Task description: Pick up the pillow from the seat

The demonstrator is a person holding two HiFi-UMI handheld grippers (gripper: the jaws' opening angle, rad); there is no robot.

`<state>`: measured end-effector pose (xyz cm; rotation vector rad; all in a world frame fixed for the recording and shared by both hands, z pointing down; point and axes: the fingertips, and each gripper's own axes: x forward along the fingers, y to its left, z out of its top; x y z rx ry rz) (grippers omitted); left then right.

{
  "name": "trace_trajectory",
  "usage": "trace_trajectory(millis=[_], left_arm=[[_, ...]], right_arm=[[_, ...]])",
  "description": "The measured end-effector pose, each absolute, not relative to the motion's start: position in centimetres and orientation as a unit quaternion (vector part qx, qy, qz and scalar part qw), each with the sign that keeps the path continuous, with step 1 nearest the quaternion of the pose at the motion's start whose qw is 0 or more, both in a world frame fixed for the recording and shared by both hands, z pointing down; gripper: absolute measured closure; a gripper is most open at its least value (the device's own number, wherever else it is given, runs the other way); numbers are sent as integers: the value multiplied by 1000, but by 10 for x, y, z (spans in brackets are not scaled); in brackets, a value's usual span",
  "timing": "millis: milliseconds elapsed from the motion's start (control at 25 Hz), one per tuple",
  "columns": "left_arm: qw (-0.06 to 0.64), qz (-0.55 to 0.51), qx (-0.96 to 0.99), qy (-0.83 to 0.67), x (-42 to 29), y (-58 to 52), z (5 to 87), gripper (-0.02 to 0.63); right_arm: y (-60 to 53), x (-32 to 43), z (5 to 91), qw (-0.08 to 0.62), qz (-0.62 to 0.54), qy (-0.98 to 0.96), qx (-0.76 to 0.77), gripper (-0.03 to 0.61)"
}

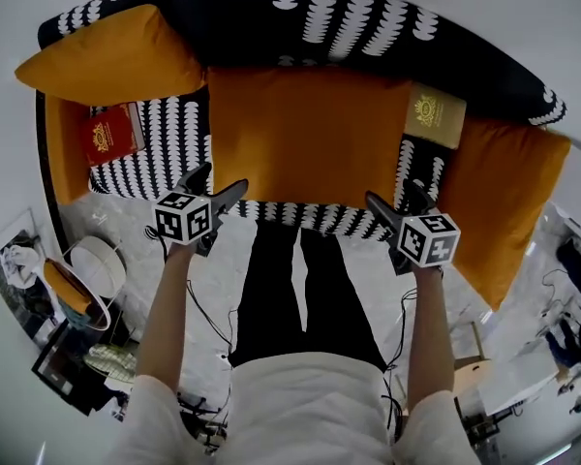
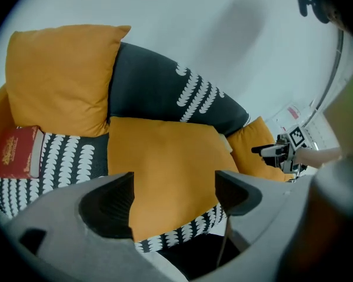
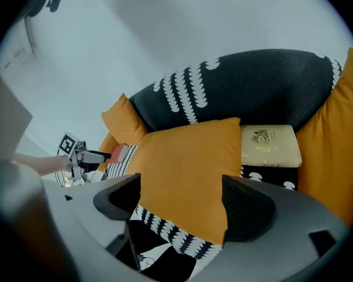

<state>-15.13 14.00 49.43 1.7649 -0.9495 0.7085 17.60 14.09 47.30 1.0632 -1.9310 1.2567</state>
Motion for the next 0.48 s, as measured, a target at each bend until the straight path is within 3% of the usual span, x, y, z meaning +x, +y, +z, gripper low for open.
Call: trace_trajectory(millis=[320,480], left_arm=[[512,311,699,-391,-173,128,546,113],[534,314,684,-385,-184,130,566,35]], right_arm=[[138,185,522,303,502,-705,399,145],[132,186,537,302,514,-698,397,113]])
